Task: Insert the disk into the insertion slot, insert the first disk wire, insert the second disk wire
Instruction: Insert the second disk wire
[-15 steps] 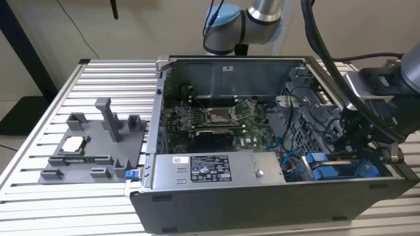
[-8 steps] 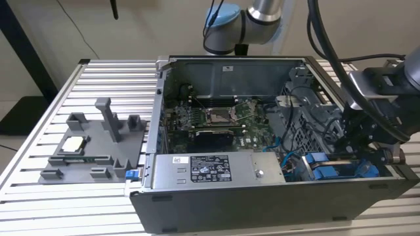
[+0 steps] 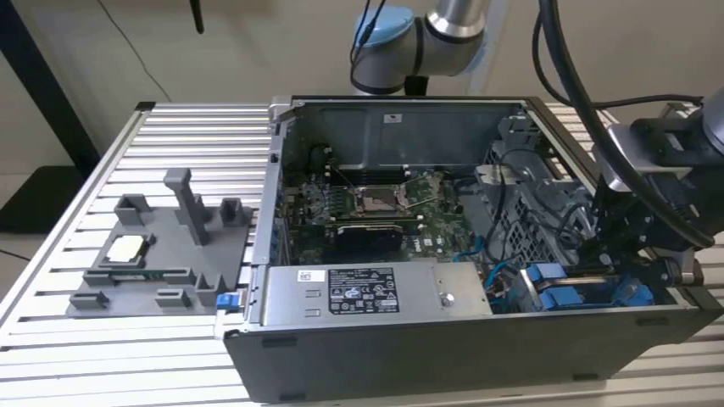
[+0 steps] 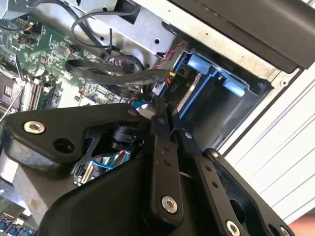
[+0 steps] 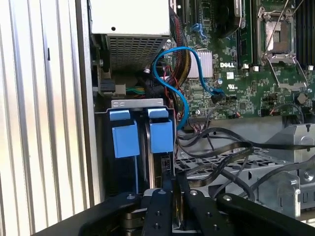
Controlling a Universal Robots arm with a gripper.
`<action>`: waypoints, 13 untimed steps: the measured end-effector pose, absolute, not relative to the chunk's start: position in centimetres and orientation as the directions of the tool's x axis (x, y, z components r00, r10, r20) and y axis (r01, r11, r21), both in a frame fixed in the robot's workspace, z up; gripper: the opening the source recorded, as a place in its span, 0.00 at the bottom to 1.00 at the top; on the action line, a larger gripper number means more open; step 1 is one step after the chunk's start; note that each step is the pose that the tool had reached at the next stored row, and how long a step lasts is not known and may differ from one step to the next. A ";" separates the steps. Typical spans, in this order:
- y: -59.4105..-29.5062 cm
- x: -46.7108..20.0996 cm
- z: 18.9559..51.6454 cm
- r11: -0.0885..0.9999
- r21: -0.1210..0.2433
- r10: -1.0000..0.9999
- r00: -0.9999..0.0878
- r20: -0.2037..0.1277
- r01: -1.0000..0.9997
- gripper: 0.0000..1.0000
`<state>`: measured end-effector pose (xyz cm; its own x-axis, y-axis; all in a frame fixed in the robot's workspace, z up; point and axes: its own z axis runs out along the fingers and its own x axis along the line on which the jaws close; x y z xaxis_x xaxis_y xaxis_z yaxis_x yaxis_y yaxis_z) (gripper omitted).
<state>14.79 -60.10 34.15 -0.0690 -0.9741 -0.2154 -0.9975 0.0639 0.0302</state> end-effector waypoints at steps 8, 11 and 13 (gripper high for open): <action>-60.1 14.8 33.8 0.064 0.030 -0.974 -0.069 -0.215 -0.997 0.16; -60.1 14.8 33.6 0.064 0.030 -0.974 -0.069 -0.215 -0.997 0.16; -60.1 14.8 33.7 0.064 0.030 -0.974 -0.069 -0.216 -0.997 0.18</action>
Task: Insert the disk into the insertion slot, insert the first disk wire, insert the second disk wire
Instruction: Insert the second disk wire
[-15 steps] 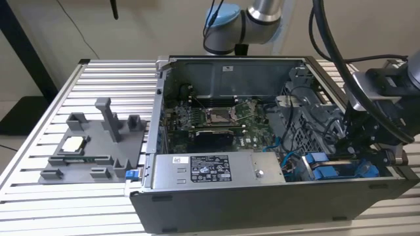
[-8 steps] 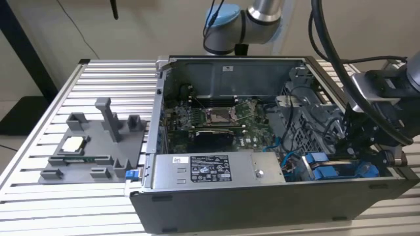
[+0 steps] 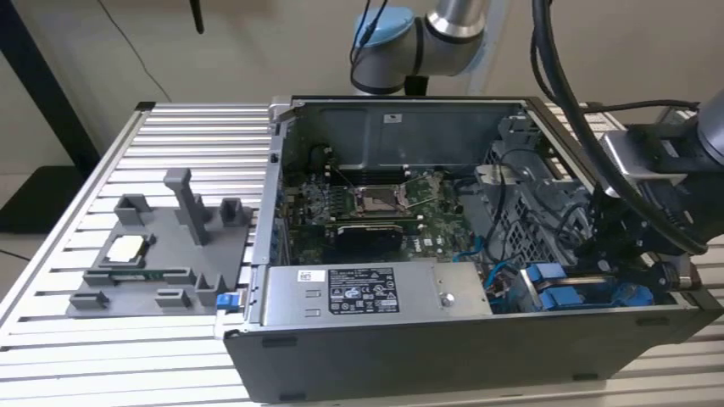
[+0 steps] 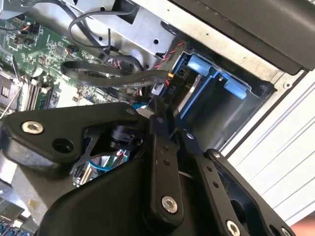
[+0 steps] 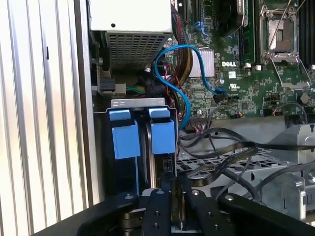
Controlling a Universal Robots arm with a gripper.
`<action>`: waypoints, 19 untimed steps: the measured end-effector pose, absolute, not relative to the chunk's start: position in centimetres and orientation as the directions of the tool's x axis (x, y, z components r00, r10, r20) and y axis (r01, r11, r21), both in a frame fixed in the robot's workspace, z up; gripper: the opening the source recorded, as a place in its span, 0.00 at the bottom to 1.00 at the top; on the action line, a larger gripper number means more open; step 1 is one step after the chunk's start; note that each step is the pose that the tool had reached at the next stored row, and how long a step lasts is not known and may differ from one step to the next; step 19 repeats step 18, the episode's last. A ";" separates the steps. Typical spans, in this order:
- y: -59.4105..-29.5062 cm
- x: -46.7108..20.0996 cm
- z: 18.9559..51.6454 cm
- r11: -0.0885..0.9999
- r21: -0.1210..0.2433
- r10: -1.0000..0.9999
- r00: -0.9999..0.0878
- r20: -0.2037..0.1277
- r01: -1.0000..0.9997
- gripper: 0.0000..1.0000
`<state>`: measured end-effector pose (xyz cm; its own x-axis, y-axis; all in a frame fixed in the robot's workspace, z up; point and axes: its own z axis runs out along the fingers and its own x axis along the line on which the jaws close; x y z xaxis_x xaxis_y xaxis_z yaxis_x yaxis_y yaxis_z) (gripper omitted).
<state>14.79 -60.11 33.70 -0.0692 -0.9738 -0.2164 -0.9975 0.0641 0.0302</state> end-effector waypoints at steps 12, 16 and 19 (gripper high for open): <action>-60.1 14.7 37.2 0.064 0.031 -0.973 -0.070 -0.221 -0.997 0.24; -60.1 14.7 37.2 0.064 0.031 -0.973 -0.070 -0.221 -0.997 0.24; -60.1 14.7 37.2 0.064 0.031 -0.973 -0.070 -0.221 -0.997 0.24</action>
